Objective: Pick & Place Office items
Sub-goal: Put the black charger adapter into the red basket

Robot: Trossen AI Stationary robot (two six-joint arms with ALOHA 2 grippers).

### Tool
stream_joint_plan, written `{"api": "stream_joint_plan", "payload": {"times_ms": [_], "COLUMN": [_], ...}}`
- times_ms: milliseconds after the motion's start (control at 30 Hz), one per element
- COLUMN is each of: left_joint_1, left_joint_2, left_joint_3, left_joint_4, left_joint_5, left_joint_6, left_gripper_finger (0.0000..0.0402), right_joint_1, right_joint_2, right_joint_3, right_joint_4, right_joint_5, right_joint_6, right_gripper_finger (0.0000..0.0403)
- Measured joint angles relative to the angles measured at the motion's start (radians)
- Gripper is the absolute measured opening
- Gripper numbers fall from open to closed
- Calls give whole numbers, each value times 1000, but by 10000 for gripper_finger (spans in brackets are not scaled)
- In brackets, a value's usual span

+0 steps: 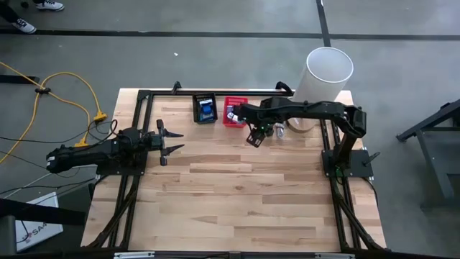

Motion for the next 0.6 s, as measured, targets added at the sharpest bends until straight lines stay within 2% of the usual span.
{"api": "stream_joint_plan", "payload": {"times_ms": [267, 600], "left_joint_1": [0, 0], "left_joint_2": [0, 0], "left_joint_3": [0, 0], "left_joint_4": [0, 0], "left_joint_5": [0, 0], "left_joint_6": [0, 0], "left_gripper_finger": [167, 167], "right_joint_1": [5, 3], "right_joint_2": [20, 78], "right_joint_3": [0, -1], "right_joint_4": [-6, -46], "right_joint_5": [1, 84], "right_joint_6": [309, 468], "right_gripper_finger": [179, 179]}}
